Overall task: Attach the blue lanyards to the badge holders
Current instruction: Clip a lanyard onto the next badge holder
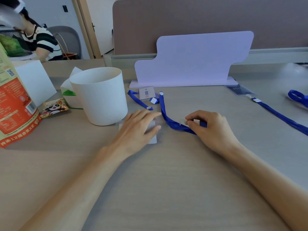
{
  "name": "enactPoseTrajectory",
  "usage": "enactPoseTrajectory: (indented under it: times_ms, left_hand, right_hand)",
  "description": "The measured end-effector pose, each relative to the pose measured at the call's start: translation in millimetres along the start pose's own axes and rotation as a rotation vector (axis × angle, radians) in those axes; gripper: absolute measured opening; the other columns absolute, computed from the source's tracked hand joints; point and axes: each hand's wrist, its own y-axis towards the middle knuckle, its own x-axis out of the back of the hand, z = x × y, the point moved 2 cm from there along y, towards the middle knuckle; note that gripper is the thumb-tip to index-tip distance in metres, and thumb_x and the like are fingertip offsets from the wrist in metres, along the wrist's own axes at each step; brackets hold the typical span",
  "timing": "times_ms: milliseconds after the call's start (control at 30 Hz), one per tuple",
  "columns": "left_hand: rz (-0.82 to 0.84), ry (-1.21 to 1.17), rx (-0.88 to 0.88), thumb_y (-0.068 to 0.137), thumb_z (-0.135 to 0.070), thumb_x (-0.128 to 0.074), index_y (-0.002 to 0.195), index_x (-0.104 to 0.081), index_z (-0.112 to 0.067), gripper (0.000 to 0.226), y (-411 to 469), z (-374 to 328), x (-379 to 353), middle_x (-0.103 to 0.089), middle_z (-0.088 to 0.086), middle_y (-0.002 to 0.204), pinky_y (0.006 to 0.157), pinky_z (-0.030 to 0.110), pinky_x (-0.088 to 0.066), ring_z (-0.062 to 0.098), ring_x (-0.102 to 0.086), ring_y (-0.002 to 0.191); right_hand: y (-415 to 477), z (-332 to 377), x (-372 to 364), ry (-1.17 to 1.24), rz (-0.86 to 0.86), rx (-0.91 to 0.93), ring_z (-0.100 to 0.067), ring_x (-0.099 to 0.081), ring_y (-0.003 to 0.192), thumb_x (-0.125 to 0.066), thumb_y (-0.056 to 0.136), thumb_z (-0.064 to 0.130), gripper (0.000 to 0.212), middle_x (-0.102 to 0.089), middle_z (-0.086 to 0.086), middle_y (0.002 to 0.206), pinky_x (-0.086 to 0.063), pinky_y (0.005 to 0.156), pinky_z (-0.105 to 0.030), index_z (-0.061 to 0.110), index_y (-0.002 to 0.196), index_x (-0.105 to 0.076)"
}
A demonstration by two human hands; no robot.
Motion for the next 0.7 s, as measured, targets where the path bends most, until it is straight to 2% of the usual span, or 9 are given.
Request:
enactPoseTrajectory:
  times_ms: [100, 167, 233, 333, 500, 600, 700]
  left_hand:
    - [0.023, 0.016, 0.039, 0.095, -0.033, -0.054, 0.132, -0.053, -0.024, 0.038, 1.4, 4.9, -5.9, -0.056, -0.008, 0.126, 0.090, 0.020, -0.025, 0.014, -0.045, 0.118]
    - [-0.003, 0.043, 0.042, 0.095, -0.033, -0.052, 0.130, -0.055, -0.024, 0.036, 3.3, 6.5, -6.4, -0.056, -0.008, 0.126, 0.089, 0.018, -0.023, 0.014, -0.045, 0.118]
    - [-0.033, 0.084, 0.013, 0.095, -0.035, -0.053, 0.130, -0.055, -0.025, 0.036, 6.3, 6.0, -6.3, -0.057, -0.008, 0.125, 0.087, 0.018, -0.023, 0.013, -0.045, 0.117]
    - [-0.026, 0.096, -0.013, 0.091, -0.040, -0.059, 0.133, -0.053, -0.029, 0.044, 11.3, 1.6, -8.1, -0.056, -0.010, 0.129, 0.085, 0.020, -0.023, 0.010, -0.042, 0.117]
    - [0.019, 0.098, -0.007, 0.091, -0.046, -0.056, 0.137, -0.049, -0.032, 0.049, 21.2, -2.8, -14.2, -0.046, -0.012, 0.142, 0.091, 0.025, -0.028, 0.014, -0.041, 0.124]
    - [0.035, 0.100, -0.001, 0.091, -0.045, -0.055, 0.137, -0.050, -0.029, 0.049, 35.9, -8.9, -21.3, -0.044, -0.006, 0.143, 0.096, 0.032, -0.036, 0.018, -0.039, 0.127]
    - [0.021, 0.088, 0.058, 0.092, -0.040, -0.057, 0.127, -0.058, -0.028, 0.037, 56.6, -15.0, -32.2, -0.048, -0.004, 0.136, 0.095, 0.038, -0.042, 0.020, -0.041, 0.124]
  right_hand:
    - [-0.5, -2.3, -6.7, -0.077, 0.126, 0.021, -0.013, -0.059, 0.102, -0.062, 0.091, 0.030, 0.026, -0.067, 0.010, 0.108, -0.044, 0.084, -0.024, 0.027, 0.116, -0.067]
    - [-0.6, -2.4, -11.0, -0.181, 0.170, 0.063, -0.017, -0.057, 0.107, -0.065, 0.088, 0.040, 0.039, -0.064, 0.006, 0.113, -0.045, 0.092, -0.031, 0.027, 0.124, -0.063]
    - [1.5, -0.8, -12.6, -0.210, 0.187, 0.055, -0.017, -0.058, 0.105, -0.065, 0.087, 0.044, 0.038, -0.060, 0.005, 0.111, -0.046, 0.095, -0.036, 0.027, 0.121, -0.064]
    - [4.6, 1.1, -12.4, -0.236, 0.224, 0.052, -0.015, -0.058, 0.099, -0.061, 0.091, 0.040, 0.023, -0.059, 0.006, 0.102, -0.048, 0.089, -0.036, 0.025, 0.107, -0.064]
    - [1.7, 6.6, -8.9, -0.394, 0.216, 0.228, -0.018, -0.055, 0.091, -0.052, 0.097, 0.034, 0.018, -0.059, 0.004, 0.097, -0.044, 0.076, -0.033, 0.023, 0.102, -0.064]
    - [3.4, 6.3, -1.7, -0.232, 0.193, 0.207, -0.011, -0.054, 0.076, -0.051, 0.097, 0.022, 0.017, -0.059, 0.005, 0.082, -0.045, 0.071, -0.030, 0.018, 0.088, -0.065]
    - [3.7, 6.6, 11.8, 0.107, 0.156, 0.111, -0.006, -0.040, 0.052, -0.048, 0.100, 0.016, 0.023, -0.049, 0.006, 0.062, -0.032, 0.053, -0.018, 0.011, 0.082, -0.061]
